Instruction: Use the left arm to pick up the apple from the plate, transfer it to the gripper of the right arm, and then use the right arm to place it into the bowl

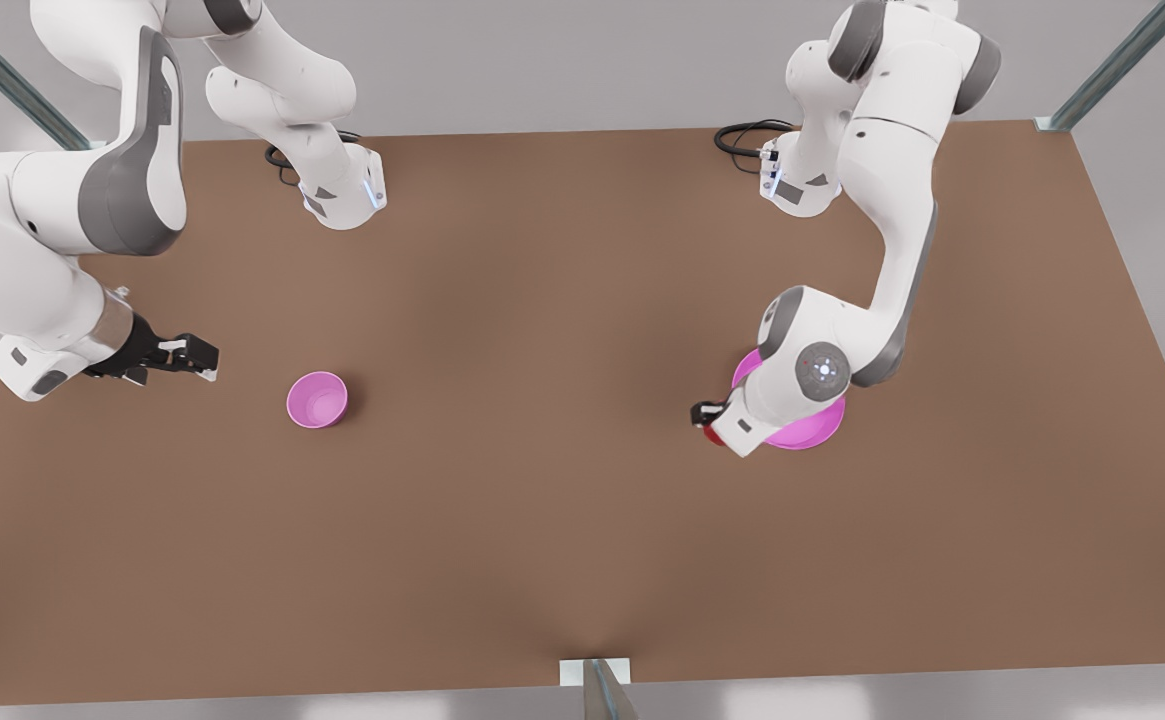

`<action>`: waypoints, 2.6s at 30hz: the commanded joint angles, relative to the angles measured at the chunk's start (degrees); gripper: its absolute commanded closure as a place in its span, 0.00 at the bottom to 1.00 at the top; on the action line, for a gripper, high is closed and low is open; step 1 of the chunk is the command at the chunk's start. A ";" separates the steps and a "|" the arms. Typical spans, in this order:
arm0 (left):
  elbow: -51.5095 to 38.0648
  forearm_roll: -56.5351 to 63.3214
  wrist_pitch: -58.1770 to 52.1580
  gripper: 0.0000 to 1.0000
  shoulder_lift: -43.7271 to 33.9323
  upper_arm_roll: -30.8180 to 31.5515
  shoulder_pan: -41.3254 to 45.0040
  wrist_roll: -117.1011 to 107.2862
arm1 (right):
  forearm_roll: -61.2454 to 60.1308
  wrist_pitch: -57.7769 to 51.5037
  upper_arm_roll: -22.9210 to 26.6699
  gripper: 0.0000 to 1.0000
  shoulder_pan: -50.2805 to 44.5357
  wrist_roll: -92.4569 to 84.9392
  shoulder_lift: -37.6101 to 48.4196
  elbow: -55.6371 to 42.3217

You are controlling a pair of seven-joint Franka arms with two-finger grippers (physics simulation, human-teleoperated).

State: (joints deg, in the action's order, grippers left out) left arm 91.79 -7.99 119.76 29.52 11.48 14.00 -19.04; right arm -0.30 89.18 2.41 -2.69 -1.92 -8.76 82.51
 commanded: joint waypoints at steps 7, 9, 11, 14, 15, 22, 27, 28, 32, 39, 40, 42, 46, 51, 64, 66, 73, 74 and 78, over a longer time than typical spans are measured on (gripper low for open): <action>-14.36 -16.79 19.72 0.23 11.17 10.93 1.03 50.32 | -32.92 8.11 -7.16 0.00 -5.92 19.42 -6.96 -0.16; -19.28 -20.91 22.98 0.23 15.65 15.76 0.85 67.46 | -36.79 12.60 -8.21 0.00 -7.15 18.97 -10.75 0.10; -21.48 -23.02 26.22 0.23 18.73 20.24 0.68 79.05 | -36.97 14.36 -9.70 0.00 -7.15 18.98 -11.72 1.15; -23.94 -32.33 27.72 0.27 21.28 23.77 0.94 102.42 | -37.23 16.91 -12.69 0.00 -7.15 19.59 -12.68 1.33; -23.94 -34.37 27.72 0.27 21.28 24.38 0.85 108.93 | -44.42 18.57 -13.48 0.00 -7.15 18.89 -14.96 1.42; -23.77 -34.90 27.72 0.28 20.93 24.29 0.06 125.22 | -69.13 5.75 -13.40 0.00 9.02 -17.58 -19.10 12.32; -24.47 -37.36 33.52 0.28 25.23 25.52 2.70 131.98 | -86.26 13.30 -12.96 0.00 0.32 -30.06 -24.45 14.61; -24.99 -37.36 34.40 0.28 26.38 26.66 2.70 132.86 | -90.04 13.22 -12.96 0.00 -0.12 -36.02 -27.18 14.43; -25.26 -37.36 36.42 0.28 26.99 26.75 3.84 132.86 | -90.32 9.62 -12.78 0.00 0.67 -37.71 -28.68 13.64; -25.26 -38.41 36.60 0.28 27.61 26.67 3.84 132.86 | -91.72 8.38 -14.71 0.00 1.02 -40.70 -28.94 13.99; -25.26 -38.41 36.60 0.28 27.61 26.67 3.93 132.86 | -92.60 8.91 -15.07 0.00 0.67 -42.11 -30.00 13.64; -25.26 -38.50 36.60 0.28 27.61 26.67 3.93 132.86 | -92.60 8.91 -14.98 0.00 0.40 -42.37 -31.49 11.79; -25.26 -38.50 36.86 0.27 27.61 26.67 4.19 132.86 | -92.69 9.00 -14.98 0.00 0.05 -43.52 -32.81 10.30; -25.26 -38.50 37.04 0.27 27.87 26.67 4.37 132.86 | -94.63 11.10 -16.21 0.00 -0.74 -44.48 -32.90 10.04; -25.17 -38.50 38.18 0.26 27.96 26.58 5.07 132.77 | -94.71 14.27 -17.79 0.20 -1.18 -45.62 -34.39 8.80; -25.17 -38.50 38.18 0.24 27.96 26.49 5.07 132.77 | -94.63 14.27 -17.79 0.21 -1.18 -45.62 -34.39 8.80; -25.26 -38.50 38.10 0.00 27.87 26.75 4.72 131.10 | -94.10 13.48 -17.18 0.21 -0.74 -45.71 -34.39 9.16; -25.17 -38.59 38.09 0.00 27.79 26.67 4.28 131.10 | -93.92 13.30 -17.00 0.21 -0.30 -45.80 -34.31 9.24; -23.68 -38.41 36.78 0.00 27.17 26.84 1.20 131.28 | -91.81 6.71 -12.96 0.21 0.93 -46.94 -31.94 13.19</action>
State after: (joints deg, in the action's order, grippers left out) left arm 67.82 -46.44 157.39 56.81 38.29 15.62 109.86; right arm -93.21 100.19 -11.10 -1.94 -44.55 -41.15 95.09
